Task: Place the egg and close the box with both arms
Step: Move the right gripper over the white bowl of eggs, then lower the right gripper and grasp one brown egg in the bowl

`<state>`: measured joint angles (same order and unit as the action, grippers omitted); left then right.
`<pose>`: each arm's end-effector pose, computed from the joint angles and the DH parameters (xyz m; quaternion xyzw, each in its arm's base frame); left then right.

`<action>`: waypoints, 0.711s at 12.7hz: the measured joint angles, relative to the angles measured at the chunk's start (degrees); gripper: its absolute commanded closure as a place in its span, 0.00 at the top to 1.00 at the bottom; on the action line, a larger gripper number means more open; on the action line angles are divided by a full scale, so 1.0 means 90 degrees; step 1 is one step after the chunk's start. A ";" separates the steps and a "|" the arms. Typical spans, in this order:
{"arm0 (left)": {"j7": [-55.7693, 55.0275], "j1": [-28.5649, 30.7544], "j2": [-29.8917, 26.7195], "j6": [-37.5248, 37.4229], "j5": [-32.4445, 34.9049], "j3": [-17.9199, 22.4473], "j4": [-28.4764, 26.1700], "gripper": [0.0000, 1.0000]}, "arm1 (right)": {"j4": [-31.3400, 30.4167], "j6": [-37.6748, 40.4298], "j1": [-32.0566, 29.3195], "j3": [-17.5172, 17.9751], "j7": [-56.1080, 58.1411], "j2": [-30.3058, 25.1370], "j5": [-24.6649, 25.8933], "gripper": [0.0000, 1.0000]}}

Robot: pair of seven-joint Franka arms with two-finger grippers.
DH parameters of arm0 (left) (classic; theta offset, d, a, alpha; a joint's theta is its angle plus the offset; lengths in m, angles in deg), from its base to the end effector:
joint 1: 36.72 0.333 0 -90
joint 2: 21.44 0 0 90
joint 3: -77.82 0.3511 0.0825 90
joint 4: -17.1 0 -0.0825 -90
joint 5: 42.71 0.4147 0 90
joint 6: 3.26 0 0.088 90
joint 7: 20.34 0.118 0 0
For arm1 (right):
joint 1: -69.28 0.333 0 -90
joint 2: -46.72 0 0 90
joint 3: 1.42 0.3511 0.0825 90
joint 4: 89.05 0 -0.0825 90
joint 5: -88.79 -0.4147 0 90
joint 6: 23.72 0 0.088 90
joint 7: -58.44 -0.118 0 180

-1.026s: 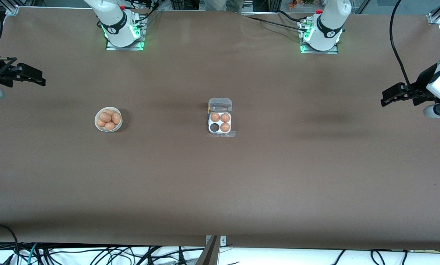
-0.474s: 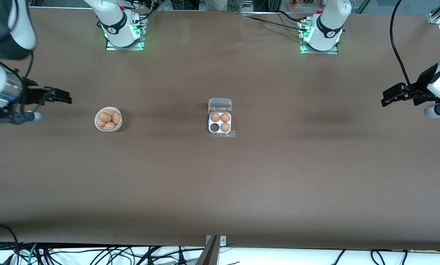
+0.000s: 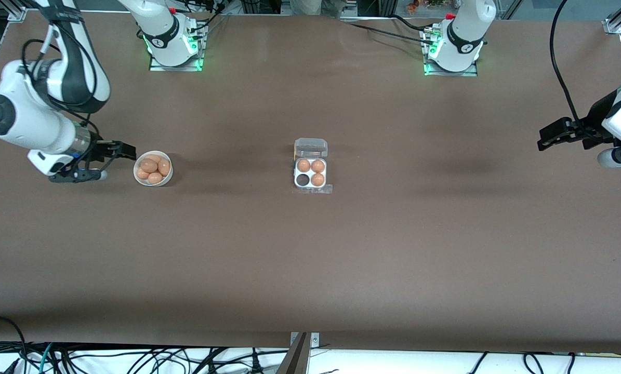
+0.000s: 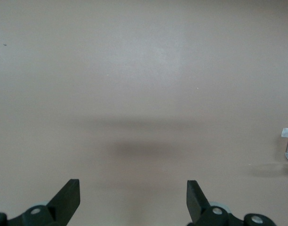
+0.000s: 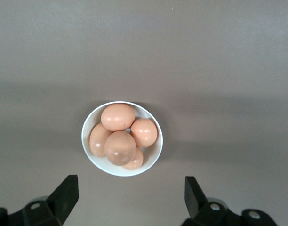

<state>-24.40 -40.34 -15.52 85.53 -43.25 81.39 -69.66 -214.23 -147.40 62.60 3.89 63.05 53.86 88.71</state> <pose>0.6161 -0.0037 0.6132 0.9988 0.0350 -0.0339 0.0003 0.5568 -0.0135 0.3233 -0.9968 -0.0278 0.0746 0.0102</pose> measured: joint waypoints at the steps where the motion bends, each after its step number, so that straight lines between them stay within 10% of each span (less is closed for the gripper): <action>1: 0.0000 0.0000 0.0002 0.0002 0.0000 -0.0001 0.0000 1.00 | -0.0178 -0.0230 0.0005 0.0024 -0.0039 0.0027 -0.0003 1.00; 9: 0.0000 -0.0002 0.0004 0.0009 0.0000 -0.0005 0.0000 1.00 | -0.0648 -0.1415 0.0018 0.0185 -0.0248 0.0609 -0.0008 0.99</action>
<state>-24.40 -40.36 -15.48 85.61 -43.25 81.34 -69.66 -220.07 -160.13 62.76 5.55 60.82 59.34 88.64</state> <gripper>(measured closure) 0.000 0.004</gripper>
